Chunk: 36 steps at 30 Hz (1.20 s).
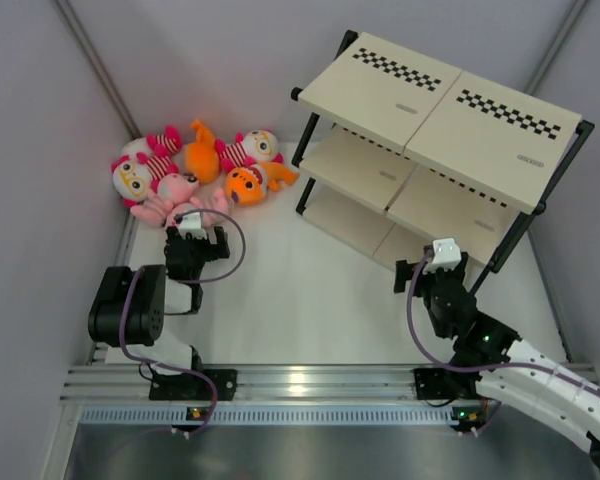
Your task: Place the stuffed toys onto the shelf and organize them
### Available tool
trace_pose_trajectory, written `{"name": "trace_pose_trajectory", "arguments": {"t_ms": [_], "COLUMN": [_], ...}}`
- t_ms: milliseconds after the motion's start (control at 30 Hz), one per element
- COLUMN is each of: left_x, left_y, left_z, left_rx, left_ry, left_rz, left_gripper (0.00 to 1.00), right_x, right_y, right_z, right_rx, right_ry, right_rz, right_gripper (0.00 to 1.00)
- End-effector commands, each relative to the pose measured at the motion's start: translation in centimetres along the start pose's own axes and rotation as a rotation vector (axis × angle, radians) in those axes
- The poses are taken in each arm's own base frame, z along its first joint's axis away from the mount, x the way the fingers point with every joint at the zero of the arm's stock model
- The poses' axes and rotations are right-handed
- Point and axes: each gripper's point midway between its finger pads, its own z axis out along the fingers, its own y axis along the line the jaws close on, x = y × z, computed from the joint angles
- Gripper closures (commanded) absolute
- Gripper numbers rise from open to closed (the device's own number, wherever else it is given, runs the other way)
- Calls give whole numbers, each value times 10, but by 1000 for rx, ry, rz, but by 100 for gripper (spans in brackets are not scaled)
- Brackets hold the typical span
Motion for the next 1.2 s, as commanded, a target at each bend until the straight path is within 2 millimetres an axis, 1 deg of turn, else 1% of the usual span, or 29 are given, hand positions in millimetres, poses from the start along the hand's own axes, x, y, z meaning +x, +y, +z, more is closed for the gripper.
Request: {"name": "trace_pose_trajectory", "arguments": {"t_ms": [0,200,233,267,300,333,367,400,433,467,500,533,567,600,633,667,700,733,767,800,833,867,900,933,967,1000,1100,1133,1167], "left_x": [-18,-18,-25,-21,-40,-67,-54,-94,-107,-81,-118,-115,-117,-109,-125,-129,-124,-139,-142,-125,-127,-138,-120,-115,-119,-100,-80,-75,-71], "left_y": [-1,0,-2,-5,-10,-16,-26,-34,-36,-42,-47,-48,-49,-45,-45,-54,-52,-62,-64,-65,-65,-67,-67,-71,-71,-69,-64,-64,-65], "left_z": [4,4,3,1,8,4,0,5,7,-5,4,-1,-2,-3,4,8,17,26,34,50,60,72,85,92,101,112,132,135,137], "left_rx": [1,-1,11,29,57,86,163,206,245,293,325,354,370,358,342,348,323,332,327,319,297,297,304,314,314,305,252,248,255], "left_ry": [-54,-53,-76,-37,-36,-63,59,19,44,225,194,253,280,350,324,317,337,307,309,358,365,345,388,398,390,432,478,487,494], "left_rz": [-3,-2,1,4,10,27,62,100,166,150,177,208,228,240,290,326,356,381,375,348,312,301,287,269,263,254,235,233,231], "left_gripper": [1,1,1,1,1,1,2,4,7,12,12,12,8,4,1,1,1,1,1,1,1,1,1,1,1,1,2,4,11], "right_x": [-23,-38,-37,-39,-44,-44,-42,-44,-45,-46,-45,-45,-46,-46,-48,-50,-52,-53,-54,-57,-57,-58,-61,-60,-61,-63,-64,-64,-64], "right_y": [13,36,39,45,49,52,54,56,58,59,60,62,64,64,64,65,65,65,65,66,65,65,64,64,64,63,62,61,61], "right_z": [-3,-1,-1,-2,-2,-2,-2,-2,-2,-2,-1,-1,-1,-1,-1,0,0,0,0,-1,-1,-2,-3,-3,-4,-5,-7,-8,-8], "right_rx": [-61,-162,-175,-203,-215,-227,-239,-241,-251,-252,-254,-263,-270,-270,-271,-272,-271,-271,-271,-276,-276,-276,-276,-276,-278,-277,-280,-280,-279], "right_ry": [-22,6,22,31,38,50,67,72,73,71,72,72,66,66,59,52,50,46,44,43,43,43,35,35,31,23,16,15,14], "right_rz": [36,11,2,3,0,-5,-8,-6,-2,4,5,10,16,19,22,22,22,25,24,27,29,33,41,46,51,60,69,71,71], "right_gripper": [1,1,1,1,0,1,1,1,1,0,1,1,1,1,1,1,1,0,0,1,1,1,0,1,1,1,1,1,0]}}
